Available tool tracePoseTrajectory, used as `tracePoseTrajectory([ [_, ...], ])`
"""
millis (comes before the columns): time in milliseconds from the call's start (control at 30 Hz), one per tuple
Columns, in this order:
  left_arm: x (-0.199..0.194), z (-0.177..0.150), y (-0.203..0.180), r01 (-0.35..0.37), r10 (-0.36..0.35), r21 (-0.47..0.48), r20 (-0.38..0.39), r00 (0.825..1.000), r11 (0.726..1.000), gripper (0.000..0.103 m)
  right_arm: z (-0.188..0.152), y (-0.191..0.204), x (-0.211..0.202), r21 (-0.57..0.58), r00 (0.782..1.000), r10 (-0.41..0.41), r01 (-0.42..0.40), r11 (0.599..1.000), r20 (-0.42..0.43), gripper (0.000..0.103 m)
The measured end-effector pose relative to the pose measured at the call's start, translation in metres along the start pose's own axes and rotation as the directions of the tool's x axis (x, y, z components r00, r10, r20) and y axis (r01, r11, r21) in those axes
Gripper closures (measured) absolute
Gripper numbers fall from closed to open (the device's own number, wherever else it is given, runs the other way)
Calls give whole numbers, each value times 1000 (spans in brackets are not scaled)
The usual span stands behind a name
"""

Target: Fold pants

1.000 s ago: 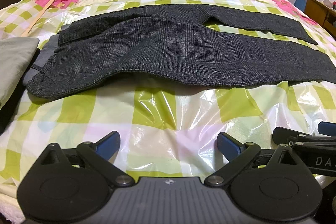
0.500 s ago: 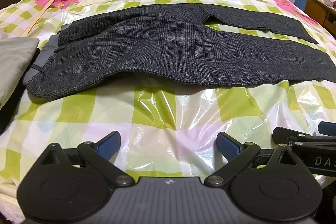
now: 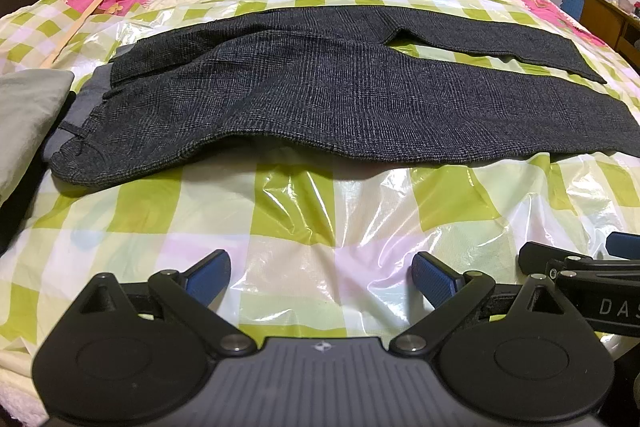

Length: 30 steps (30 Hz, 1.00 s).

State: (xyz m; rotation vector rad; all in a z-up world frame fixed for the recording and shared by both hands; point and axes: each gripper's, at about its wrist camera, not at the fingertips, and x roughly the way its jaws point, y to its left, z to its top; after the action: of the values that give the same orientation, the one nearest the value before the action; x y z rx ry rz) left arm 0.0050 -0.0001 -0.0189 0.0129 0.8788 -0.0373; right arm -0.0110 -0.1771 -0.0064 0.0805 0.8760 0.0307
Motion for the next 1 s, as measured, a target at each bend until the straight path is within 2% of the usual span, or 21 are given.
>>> tracePoseTrajectory([
  [233, -5, 5, -2, 31, -31, 3, 24, 999, 1000, 0, 1, -1, -2, 7, 1000, 6, -6, 1000, 6, 1],
  [367, -12, 15, -15, 44, -49, 69, 69, 996, 997, 0, 8, -11, -5, 45, 1000, 25, -25, 999, 9, 1],
  [500, -14, 35, -38, 78, -97, 165, 110, 989, 983, 0, 20, -32, -9, 79, 999, 0, -3, 997, 36, 1],
  [667, 1, 65, -79, 151, -187, 260, 120, 975, 954, 0, 42, -93, -5, 222, 996, -65, 52, 974, 55, 3],
  [767, 19, 81, -108, 206, -243, 287, 101, 965, 936, 0, 55, -136, 2, 315, 991, -125, 104, 943, 49, 13],
  [1000, 52, 100, -179, 271, -320, 369, 80, 944, 889, 0, 71, -234, 18, 508, 974, -227, 189, 840, 12, 18],
])
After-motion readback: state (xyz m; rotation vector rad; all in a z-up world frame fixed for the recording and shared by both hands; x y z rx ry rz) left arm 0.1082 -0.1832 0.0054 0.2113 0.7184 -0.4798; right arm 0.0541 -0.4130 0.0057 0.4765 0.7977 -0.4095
